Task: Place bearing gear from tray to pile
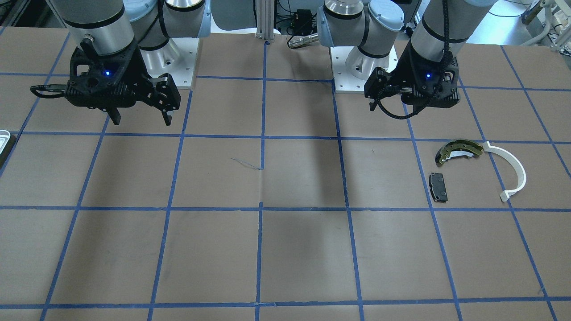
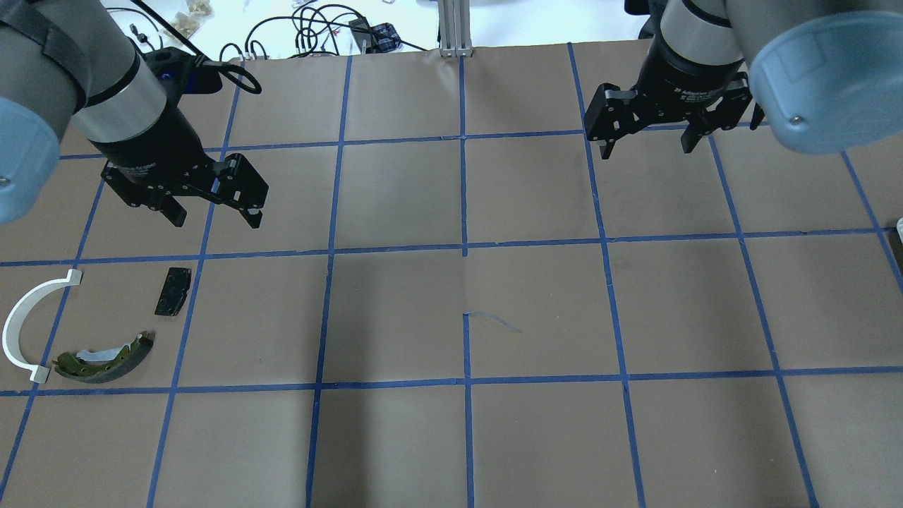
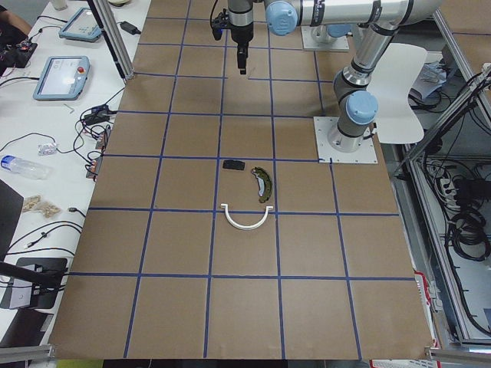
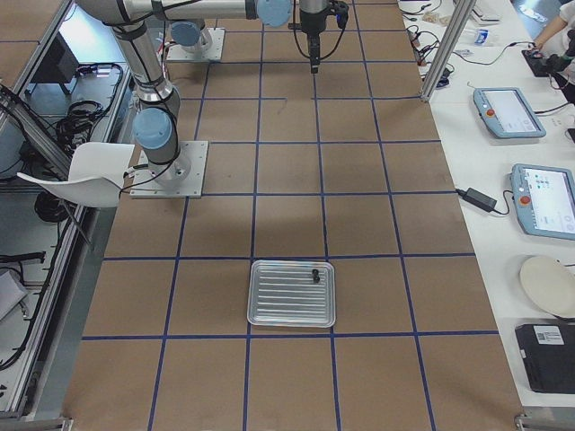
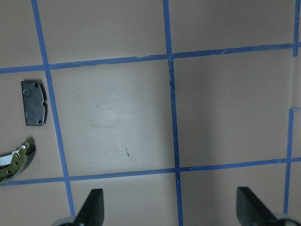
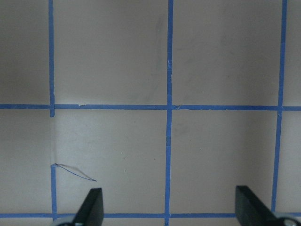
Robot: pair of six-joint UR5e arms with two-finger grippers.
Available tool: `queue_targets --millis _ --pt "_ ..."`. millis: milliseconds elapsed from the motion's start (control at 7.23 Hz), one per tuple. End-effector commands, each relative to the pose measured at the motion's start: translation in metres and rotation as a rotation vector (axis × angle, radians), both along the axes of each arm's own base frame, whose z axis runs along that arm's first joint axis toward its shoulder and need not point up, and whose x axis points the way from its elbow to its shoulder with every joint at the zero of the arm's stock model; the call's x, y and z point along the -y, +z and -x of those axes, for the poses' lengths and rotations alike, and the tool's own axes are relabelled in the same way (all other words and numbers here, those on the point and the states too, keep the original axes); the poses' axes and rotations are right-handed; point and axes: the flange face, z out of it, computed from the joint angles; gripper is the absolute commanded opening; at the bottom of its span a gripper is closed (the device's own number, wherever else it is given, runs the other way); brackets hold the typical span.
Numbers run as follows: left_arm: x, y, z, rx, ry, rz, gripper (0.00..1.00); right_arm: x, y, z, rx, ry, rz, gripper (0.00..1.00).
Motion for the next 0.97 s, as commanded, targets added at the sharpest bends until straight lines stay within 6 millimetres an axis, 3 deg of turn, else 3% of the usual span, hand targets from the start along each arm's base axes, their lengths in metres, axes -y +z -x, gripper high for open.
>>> queue_targets --millis 0,553,691,830 --pt "-0.001 -0.007 0.001 -0.002 0.002 -0.015 1.0 -0.001 -0.002 0.001 -0.002 -0.002 -0.004 1.0" --pt "0.002 -0.01 0.0 0.0 0.005 -0.012 1.0 0.003 -0.004 0.005 -0.01 -0.002 -0.005 1.0" --pt "0.002 -0.01 -0.001 0.0 0.005 -0.012 1.0 0.007 -0.002 0.022 -0.023 -0.024 -0.004 1.0" --pt "0.003 -0.012 -0.001 0.001 0.003 -0.016 1.0 0.014 -0.002 0.052 -0.032 0.045 -0.012 1.0"
